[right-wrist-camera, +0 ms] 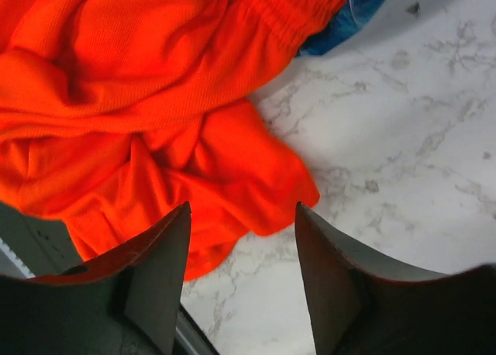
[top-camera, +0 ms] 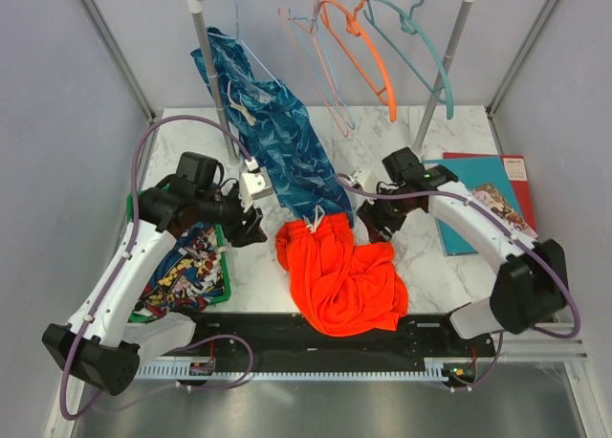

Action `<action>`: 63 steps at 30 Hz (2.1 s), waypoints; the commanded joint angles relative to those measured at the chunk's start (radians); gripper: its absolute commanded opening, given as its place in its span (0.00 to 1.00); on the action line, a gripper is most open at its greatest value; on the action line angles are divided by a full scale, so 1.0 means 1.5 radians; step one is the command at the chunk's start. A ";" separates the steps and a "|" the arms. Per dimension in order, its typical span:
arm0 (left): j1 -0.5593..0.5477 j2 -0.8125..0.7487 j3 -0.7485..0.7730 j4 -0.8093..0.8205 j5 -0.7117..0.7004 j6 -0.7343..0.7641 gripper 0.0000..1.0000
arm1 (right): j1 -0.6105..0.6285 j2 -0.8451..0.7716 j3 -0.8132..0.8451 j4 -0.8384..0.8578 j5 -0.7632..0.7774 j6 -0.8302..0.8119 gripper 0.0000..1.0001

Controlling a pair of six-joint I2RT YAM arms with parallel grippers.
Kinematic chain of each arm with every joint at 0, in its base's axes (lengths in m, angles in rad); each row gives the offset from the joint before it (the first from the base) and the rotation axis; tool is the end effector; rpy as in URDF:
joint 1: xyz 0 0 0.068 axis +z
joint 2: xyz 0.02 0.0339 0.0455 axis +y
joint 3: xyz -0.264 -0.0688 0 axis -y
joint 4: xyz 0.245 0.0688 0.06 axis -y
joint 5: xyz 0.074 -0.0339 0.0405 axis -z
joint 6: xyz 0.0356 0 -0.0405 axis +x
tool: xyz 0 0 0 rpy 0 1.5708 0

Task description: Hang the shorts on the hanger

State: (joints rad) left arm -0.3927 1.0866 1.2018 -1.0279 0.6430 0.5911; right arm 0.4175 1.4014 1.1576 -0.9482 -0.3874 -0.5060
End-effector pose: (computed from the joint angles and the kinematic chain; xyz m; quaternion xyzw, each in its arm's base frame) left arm 0.1732 -0.0948 0.3538 0.5141 0.7432 -0.2672 0.3347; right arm 0.2389 0.1207 0.2734 -0.4618 0.8467 0.1807 0.1929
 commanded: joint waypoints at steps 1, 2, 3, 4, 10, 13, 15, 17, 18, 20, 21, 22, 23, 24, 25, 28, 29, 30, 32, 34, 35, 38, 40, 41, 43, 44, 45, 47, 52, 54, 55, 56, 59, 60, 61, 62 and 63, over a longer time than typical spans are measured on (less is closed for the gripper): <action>0.019 -0.003 -0.025 0.076 0.056 -0.048 0.62 | 0.024 0.104 0.023 0.155 0.010 0.108 0.58; 0.020 -0.008 -0.027 0.085 0.052 -0.057 0.62 | 0.027 0.120 0.026 0.176 0.011 0.125 0.52; 0.020 -0.010 -0.030 0.089 0.047 -0.061 0.62 | 0.028 0.134 0.028 0.209 0.009 0.156 0.50; 0.020 -0.012 -0.035 0.094 0.039 -0.063 0.62 | 0.028 0.156 0.028 0.226 -0.005 0.170 0.48; 0.024 -0.011 -0.048 0.108 0.017 -0.069 0.62 | 0.032 0.222 0.016 0.327 -0.031 0.263 0.46; 0.024 -0.006 -0.056 0.115 0.015 -0.075 0.62 | 0.034 0.245 0.017 0.355 -0.046 0.285 0.46; 0.025 -0.002 -0.059 0.119 0.010 -0.078 0.62 | 0.034 0.256 0.019 0.372 -0.053 0.298 0.46; 0.025 0.002 -0.062 0.123 0.005 -0.079 0.62 | 0.034 0.274 0.021 0.378 -0.051 0.312 0.48; 0.024 0.005 -0.062 0.126 0.005 -0.080 0.62 | 0.034 0.285 0.022 0.386 -0.034 0.314 0.49; 0.025 0.007 -0.060 0.127 0.004 -0.084 0.62 | 0.034 0.290 0.022 0.390 -0.018 0.317 0.55; 0.026 0.009 -0.061 0.127 0.007 -0.086 0.63 | 0.034 0.292 0.022 0.392 -0.016 0.320 0.57; 0.026 0.009 -0.063 0.128 0.011 -0.087 0.63 | 0.035 0.295 0.022 0.392 -0.020 0.323 0.58; 0.026 0.014 -0.065 0.127 0.018 -0.087 0.64 | 0.034 0.297 0.024 0.391 -0.026 0.325 0.56; 0.026 0.016 -0.067 0.126 0.020 -0.086 0.64 | 0.034 0.295 0.022 0.386 -0.038 0.324 0.49; 0.026 0.018 -0.071 0.125 0.019 -0.085 0.64 | 0.034 0.284 0.020 0.381 -0.067 0.320 0.37; 0.028 0.022 -0.077 0.121 0.011 -0.079 0.64 | 0.034 0.220 0.000 0.347 -0.113 0.292 0.00; 0.030 0.020 -0.079 0.122 0.015 -0.077 0.64 | 0.034 0.197 -0.007 0.336 -0.128 0.277 0.00; 0.032 0.017 -0.081 0.126 0.018 -0.077 0.64 | 0.034 0.174 -0.019 0.303 -0.138 0.260 0.00; 0.038 0.015 -0.084 0.132 0.030 -0.082 0.64 | 0.034 0.110 -0.029 0.263 -0.154 0.201 0.00; 0.040 0.014 -0.088 0.140 0.044 -0.078 0.64 | 0.034 0.051 -0.047 0.208 -0.159 0.147 0.00; 0.041 0.012 -0.091 0.143 0.058 -0.067 0.64 | 0.034 0.032 -0.054 0.192 -0.159 0.128 0.00; 0.042 0.002 -0.109 0.163 0.082 -0.030 0.65 | 0.034 -0.031 -0.068 0.128 -0.153 0.061 0.00; 0.042 0.003 -0.121 0.160 0.095 0.008 0.65 | 0.035 -0.068 -0.064 0.073 -0.150 0.021 0.00; 0.042 0.004 -0.127 0.159 0.107 0.060 0.65 | 0.035 -0.079 -0.061 0.052 -0.150 -0.023 0.00; 0.042 0.002 -0.150 0.152 0.125 0.125 0.65 | 0.036 -0.114 -0.056 -0.015 -0.143 -0.084 0.00; 0.041 0.000 -0.157 0.152 0.142 0.184 0.66 | 0.037 -0.125 -0.056 -0.035 -0.139 -0.148 0.00; 0.041 0.004 -0.165 0.153 0.148 0.208 0.66 | 0.039 -0.149 -0.056 -0.082 -0.128 -0.179 0.00; 0.032 0.035 -0.161 0.153 0.154 0.248 0.67 | 0.047 -0.179 -0.062 -0.119 -0.118 -0.241 0.00; -0.043 0.128 -0.106 0.150 0.120 0.301 0.66 | 0.107 -0.281 -0.093 -0.186 -0.033 -0.371 0.00; -0.079 0.179 -0.066 0.162 0.090 0.286 0.65 | 0.144 -0.304 -0.110 -0.184 -0.012 -0.373 0.00; -0.110 0.201 -0.051 0.168 0.083 0.255 0.65 | 0.155 -0.308 -0.116 -0.185 0.004 -0.371 0.00; -0.124 0.219 -0.035 0.172 0.075 0.239 0.63 | 0.169 -0.312 -0.122 -0.185 0.010 -0.373 0.00; -0.169 0.293 0.025 0.193 0.060 0.179 0.63 | 0.186 -0.341 -0.163 -0.179 0.045 -0.388 0.00; -0.177 0.311 0.050 0.196 0.056 0.170 0.63 | 0.190 -0.361 -0.186 -0.173 0.054 -0.393 0.00; -0.184 0.341 0.061 0.205 0.054 0.161 0.64 | 0.194 -0.374 -0.195 -0.169 0.062 -0.398 0.00; -0.195 0.357 0.071 0.207 0.050 0.150 0.65 | 0.199 -0.383 -0.203 -0.166 0.070 -0.403 0.00; -0.200 0.372 0.092 0.208 0.048 0.149 0.65 | 0.202 -0.398 -0.213 -0.164 0.078 -0.406 0.00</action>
State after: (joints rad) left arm -0.6617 1.5768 1.2476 -0.7662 0.7380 0.8845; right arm 0.6991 0.8715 0.8799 -1.1835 -0.3447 -1.0515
